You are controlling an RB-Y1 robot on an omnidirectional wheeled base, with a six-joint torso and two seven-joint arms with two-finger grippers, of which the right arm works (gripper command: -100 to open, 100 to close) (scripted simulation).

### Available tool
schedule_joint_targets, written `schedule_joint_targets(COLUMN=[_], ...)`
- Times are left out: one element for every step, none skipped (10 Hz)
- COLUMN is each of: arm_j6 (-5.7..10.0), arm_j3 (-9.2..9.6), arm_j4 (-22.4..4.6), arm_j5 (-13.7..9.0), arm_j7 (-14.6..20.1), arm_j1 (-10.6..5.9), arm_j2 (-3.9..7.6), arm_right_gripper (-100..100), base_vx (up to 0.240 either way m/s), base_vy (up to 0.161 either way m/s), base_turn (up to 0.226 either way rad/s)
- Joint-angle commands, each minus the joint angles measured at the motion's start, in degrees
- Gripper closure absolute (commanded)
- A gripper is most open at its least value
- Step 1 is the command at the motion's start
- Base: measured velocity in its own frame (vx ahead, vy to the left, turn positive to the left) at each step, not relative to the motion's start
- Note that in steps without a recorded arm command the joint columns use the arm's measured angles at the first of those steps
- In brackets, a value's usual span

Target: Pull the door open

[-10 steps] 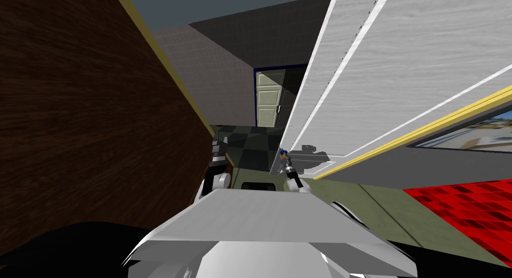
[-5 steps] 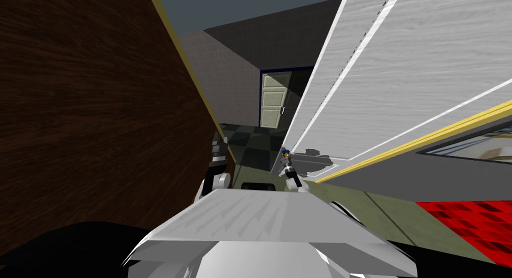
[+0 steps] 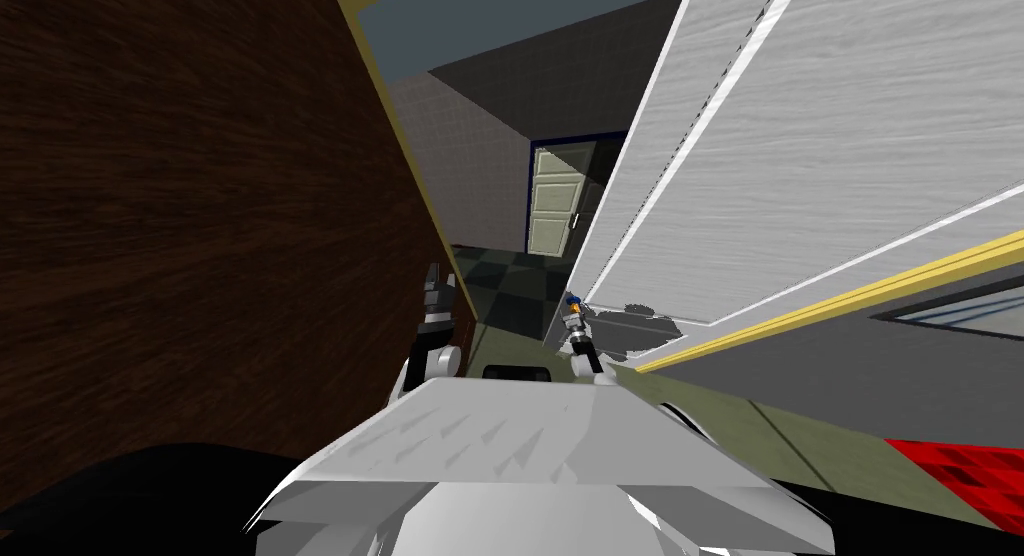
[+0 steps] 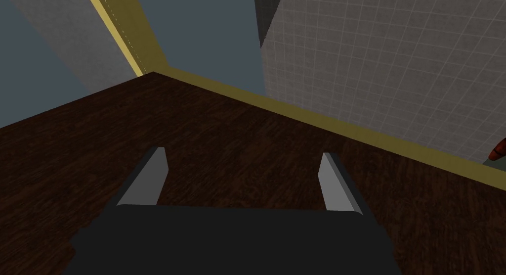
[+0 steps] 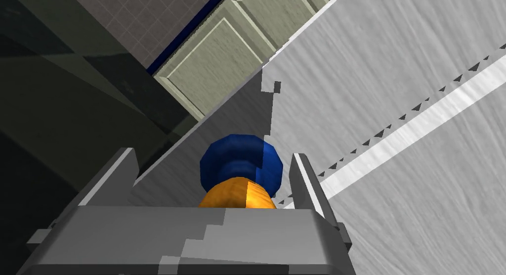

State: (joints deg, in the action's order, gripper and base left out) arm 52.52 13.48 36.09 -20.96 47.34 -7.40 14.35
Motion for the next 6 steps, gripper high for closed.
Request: schedule_joint_targets(arm_j6=[-0.65,-0.84,-1.02,-1.22,-1.41,-1.61], arm_j3=[-1.11,-1.81,-2.5,-3.24,-3.98,-4.74], arm_j4=[0.84,0.86,0.89,0.91,0.94,0.96], arm_j5=[-0.85,-1.39,-1.92,-2.5,-3.07,-3.65], arm_j7=[1.67,2.79,3.91,5.1,6.29,7.5], arm_j1=[0.37,0.38,0.39,0.4,0.41,0.42], arm_j2=[-0.43,-0.74,-1.05,-1.38,-1.71,-2.04], arm_right_gripper=[-100,-100,-100,-100,-100,-100], base_vx=[-0.09,-0.095,-0.095,-0.103,-0.115,-0.102], base_vy=[-0.009,-0.003,-0.011,-0.027,-0.04,-0.017], base_turn=[0.145,0.126,0.118,0.132,0.142,0.132])
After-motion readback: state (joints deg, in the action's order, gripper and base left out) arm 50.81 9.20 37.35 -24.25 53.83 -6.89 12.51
